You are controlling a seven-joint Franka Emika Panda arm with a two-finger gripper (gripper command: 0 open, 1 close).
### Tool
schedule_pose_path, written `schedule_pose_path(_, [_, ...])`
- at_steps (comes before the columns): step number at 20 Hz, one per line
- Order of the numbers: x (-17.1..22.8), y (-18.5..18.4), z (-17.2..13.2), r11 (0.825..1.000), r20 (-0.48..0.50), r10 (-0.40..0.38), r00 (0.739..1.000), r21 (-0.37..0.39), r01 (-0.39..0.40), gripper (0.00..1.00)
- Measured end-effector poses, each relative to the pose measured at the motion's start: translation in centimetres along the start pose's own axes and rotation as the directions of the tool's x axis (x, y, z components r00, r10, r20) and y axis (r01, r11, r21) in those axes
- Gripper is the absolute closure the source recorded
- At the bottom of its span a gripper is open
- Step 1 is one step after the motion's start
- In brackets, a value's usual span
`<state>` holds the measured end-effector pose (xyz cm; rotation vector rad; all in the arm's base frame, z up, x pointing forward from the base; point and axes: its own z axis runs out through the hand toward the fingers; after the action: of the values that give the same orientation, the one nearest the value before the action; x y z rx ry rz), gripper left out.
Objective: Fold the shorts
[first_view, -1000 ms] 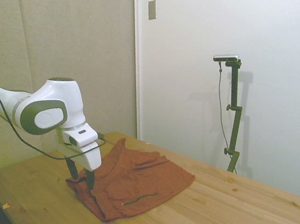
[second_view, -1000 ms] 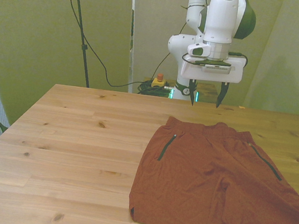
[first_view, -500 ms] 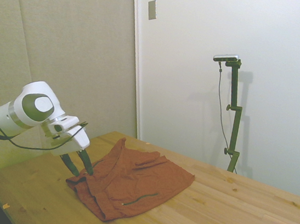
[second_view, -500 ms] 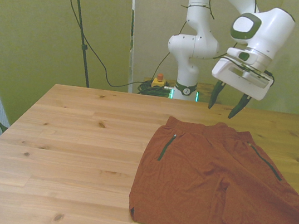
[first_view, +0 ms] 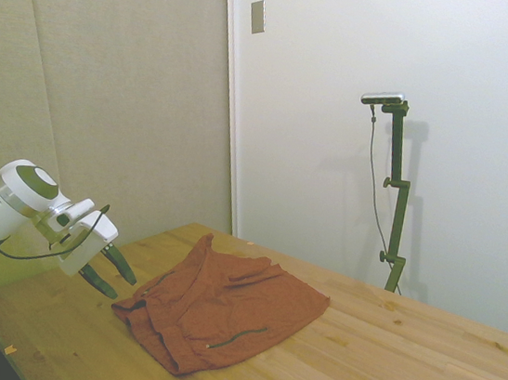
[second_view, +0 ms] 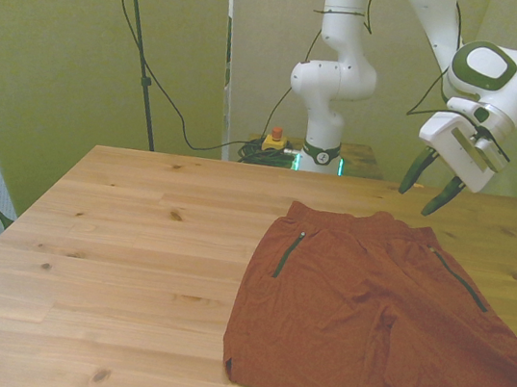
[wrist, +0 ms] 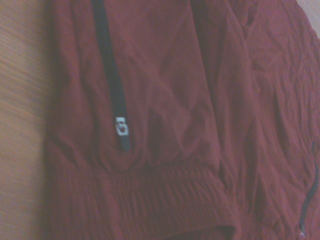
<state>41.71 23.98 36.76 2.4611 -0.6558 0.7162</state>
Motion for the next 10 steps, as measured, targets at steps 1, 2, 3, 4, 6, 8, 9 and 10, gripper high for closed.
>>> schedule_pose_path(1, [-0.3, -0.8, 0.1, 1.0, -0.005, -0.006, 1.0, 0.004, 0.006, 0.0])
schedule_pose_path(2, [-0.5, -1.7, 0.3, 1.0, -0.009, -0.014, 1.0, 0.009, 0.014, 0.0])
schedule_pose_path(3, [-0.7, -2.6, 0.5, 1.0, -0.007, -0.018, 1.0, 0.015, 0.018, 0.0])
schedule_pose_path(4, [-0.8, -3.5, 0.6, 1.0, 0.002, -0.019, 1.0, 0.021, 0.019, 0.0])
schedule_pose_path(6, [-0.9, -5.5, 1.0, 0.999, 0.02, -0.023, 1.0, 0.03, 0.022, 0.0])
schedule_pose_path(8, [-0.7, -7.1, 1.2, 0.999, 0.02, -0.027, 0.999, 0.029, 0.026, 0.0])
schedule_pose_path(9, [-0.5, -7.6, 1.1, 0.999, 0.019, -0.026, 0.999, 0.025, 0.026, 0.0])
schedule_pose_path(10, [-0.5, -7.9, 1.1, 1.0, 0.016, -0.029, 0.999, 0.009, 0.028, 0.0])
